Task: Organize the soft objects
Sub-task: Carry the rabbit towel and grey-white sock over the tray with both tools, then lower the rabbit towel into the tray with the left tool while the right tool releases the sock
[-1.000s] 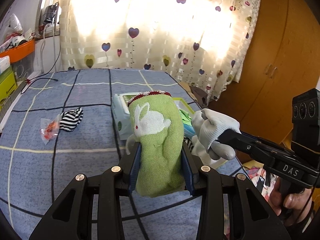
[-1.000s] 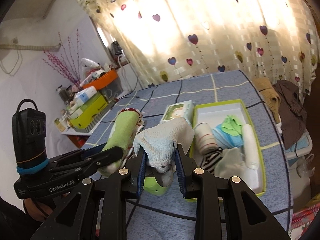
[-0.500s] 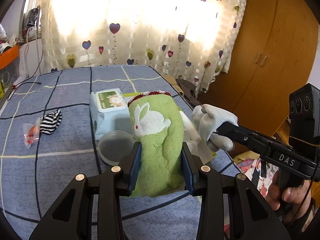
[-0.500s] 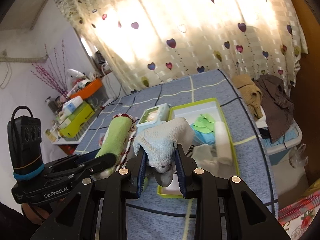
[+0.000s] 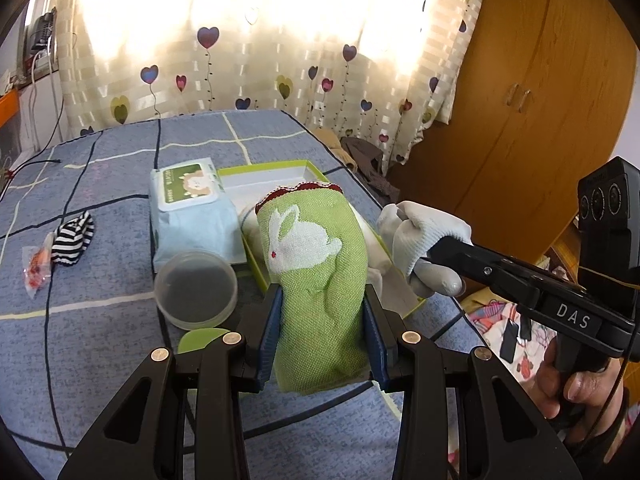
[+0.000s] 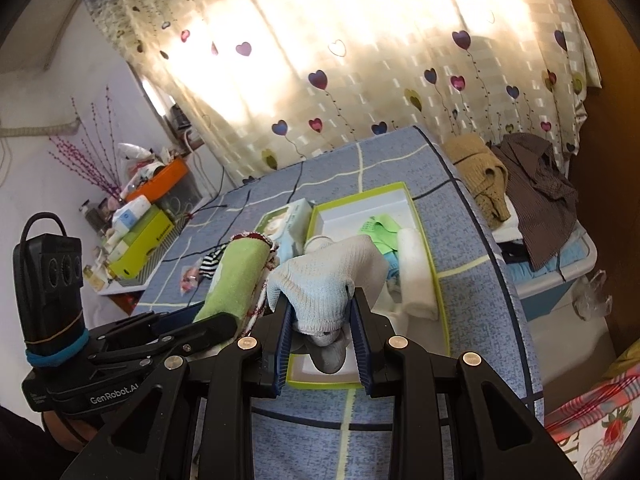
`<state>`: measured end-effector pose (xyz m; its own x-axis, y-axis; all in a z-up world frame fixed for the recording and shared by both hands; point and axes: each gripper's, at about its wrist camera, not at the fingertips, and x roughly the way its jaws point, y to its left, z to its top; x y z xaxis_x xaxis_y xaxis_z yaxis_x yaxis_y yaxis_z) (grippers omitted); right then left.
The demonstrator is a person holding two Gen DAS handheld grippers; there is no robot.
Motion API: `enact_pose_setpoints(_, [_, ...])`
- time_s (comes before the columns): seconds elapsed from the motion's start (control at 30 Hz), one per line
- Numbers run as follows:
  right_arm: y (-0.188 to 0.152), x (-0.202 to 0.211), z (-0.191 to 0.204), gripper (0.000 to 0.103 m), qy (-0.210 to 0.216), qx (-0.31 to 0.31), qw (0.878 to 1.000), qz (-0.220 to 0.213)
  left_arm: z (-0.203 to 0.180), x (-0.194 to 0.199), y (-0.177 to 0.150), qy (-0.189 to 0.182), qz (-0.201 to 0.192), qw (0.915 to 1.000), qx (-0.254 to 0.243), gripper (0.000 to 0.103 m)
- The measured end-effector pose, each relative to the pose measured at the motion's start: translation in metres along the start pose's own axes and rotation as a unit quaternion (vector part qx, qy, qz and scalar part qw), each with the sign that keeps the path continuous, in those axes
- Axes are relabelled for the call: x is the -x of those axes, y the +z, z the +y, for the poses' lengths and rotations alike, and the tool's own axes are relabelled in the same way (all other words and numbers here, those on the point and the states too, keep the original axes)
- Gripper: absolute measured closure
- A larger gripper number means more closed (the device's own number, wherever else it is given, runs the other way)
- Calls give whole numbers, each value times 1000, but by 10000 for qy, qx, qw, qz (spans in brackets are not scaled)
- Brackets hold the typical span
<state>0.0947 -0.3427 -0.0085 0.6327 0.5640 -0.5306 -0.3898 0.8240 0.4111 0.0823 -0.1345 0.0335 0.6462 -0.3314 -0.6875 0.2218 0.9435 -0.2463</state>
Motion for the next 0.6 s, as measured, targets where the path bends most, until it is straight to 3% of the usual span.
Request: enact_pose_setpoints(0.6, [-10,-33,-38,77,-203,-181,9988,418,-9,-47,2,42,478,9988,13,64])
